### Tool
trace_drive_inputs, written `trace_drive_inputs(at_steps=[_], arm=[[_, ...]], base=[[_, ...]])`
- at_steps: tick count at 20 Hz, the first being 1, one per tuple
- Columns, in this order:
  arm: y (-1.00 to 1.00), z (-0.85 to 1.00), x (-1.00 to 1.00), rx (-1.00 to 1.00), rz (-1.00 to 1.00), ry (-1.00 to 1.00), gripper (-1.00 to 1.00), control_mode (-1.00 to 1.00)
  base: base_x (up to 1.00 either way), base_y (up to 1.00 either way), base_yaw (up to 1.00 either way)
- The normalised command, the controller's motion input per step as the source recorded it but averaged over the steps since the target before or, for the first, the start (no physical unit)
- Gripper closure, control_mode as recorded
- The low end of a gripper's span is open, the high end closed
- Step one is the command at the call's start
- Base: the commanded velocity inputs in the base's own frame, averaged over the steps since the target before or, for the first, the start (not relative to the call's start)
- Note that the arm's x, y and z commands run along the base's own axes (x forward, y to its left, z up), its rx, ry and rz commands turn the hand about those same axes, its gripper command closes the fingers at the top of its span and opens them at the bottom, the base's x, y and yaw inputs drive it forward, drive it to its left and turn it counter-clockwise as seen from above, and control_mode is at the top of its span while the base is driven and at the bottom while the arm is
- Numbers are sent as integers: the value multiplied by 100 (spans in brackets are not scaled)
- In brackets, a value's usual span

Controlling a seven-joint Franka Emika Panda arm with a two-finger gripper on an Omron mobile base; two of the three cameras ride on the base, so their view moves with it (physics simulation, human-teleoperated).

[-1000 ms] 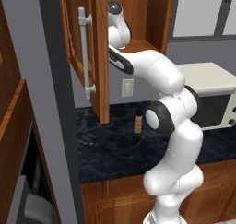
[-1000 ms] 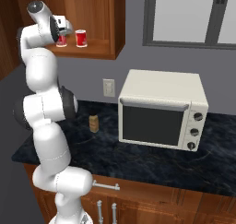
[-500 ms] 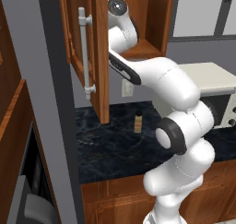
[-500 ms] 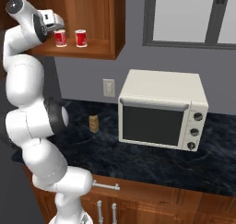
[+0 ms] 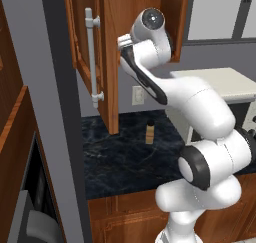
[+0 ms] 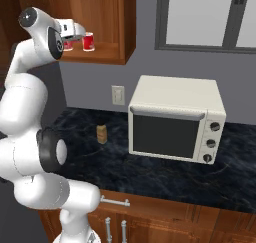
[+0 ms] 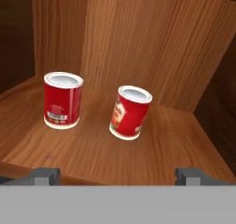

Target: Restock the canned food cabinet by taking the new fresh canned food from the counter and placing it in the cabinet. Then, take the old canned food from the cabinet and place it on the counter.

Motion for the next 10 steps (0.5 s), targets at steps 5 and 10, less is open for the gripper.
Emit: trace_drive_inputs(at_steps=[5, 10], arm=[[-43, 0, 6, 11, -4, 16, -100, -100], [-23, -9, 14, 10, -2, 21, -100, -100]], base=[[0, 0, 0], [0, 0, 0]])
